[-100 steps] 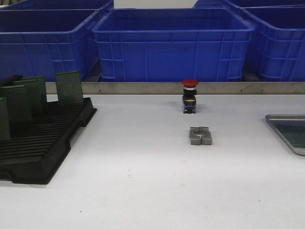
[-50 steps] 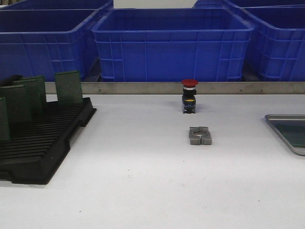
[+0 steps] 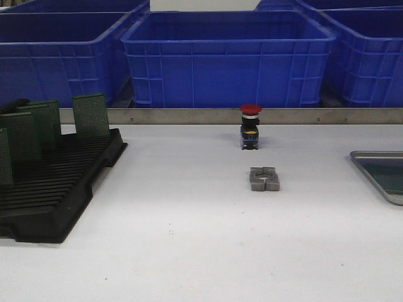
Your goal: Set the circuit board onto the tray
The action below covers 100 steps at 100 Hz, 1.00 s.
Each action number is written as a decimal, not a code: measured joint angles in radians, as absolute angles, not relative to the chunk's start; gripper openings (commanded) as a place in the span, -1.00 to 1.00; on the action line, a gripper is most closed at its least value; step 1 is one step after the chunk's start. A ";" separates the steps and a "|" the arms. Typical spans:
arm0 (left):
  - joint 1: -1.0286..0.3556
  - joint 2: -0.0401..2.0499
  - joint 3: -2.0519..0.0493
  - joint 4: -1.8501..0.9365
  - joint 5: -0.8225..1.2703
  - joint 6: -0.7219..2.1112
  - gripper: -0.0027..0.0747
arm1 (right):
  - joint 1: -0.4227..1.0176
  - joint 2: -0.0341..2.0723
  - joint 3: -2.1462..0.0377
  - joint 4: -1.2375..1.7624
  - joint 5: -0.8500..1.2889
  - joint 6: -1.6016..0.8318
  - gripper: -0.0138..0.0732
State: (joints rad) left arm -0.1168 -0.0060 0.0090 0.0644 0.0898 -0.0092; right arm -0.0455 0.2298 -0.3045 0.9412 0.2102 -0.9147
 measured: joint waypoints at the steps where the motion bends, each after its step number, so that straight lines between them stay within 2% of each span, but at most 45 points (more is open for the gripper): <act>1: -0.117 -0.006 0.009 0.064 0.090 -0.009 -0.98 | -0.046 0.230 -0.304 0.941 0.210 -0.915 -0.84; 40: -0.117 -0.006 0.009 0.064 0.090 -0.009 -0.98 | -0.046 0.228 -0.303 0.857 0.202 -0.853 -0.84; 61: -0.117 -0.006 0.009 0.064 0.090 -0.009 -0.98 | -0.046 0.225 -0.276 0.449 0.195 -0.407 -0.84; 76: -0.117 -0.006 0.009 0.064 0.090 -0.009 -0.98 | -0.046 0.210 -0.221 0.147 0.100 -0.062 -0.84; 86: -0.117 -0.006 0.009 0.064 0.090 -0.009 -0.98 | -0.046 0.179 -0.175 0.039 0.025 0.057 -0.84; 100: -0.117 -0.006 0.009 0.064 0.090 -0.009 -0.98 | -0.046 0.116 -0.113 0.000 -0.038 0.105 -0.84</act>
State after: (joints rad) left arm -0.1168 -0.0060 0.0090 0.0644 0.0898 -0.0092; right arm -0.0455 0.1162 -0.1135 0.0000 -0.0379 0.1055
